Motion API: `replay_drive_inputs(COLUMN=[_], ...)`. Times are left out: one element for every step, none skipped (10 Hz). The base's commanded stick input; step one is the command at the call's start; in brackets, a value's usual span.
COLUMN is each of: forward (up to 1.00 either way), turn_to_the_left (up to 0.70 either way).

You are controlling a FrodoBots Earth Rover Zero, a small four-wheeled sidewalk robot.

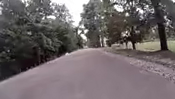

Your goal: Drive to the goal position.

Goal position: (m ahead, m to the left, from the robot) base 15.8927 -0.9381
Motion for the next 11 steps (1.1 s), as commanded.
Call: replay_drive_inputs(forward=[1.00, 1.00, 1.00, 1.00, 1.00, 1.00, 1.00, 1.00, 1.00, 1.00, 1.00], turn_to_the_left=[-0.12, -0.12, -0.11, -0.04, -0.02, -0.02, -0.01, -0.01, -0.01, 0.00, 0.01])
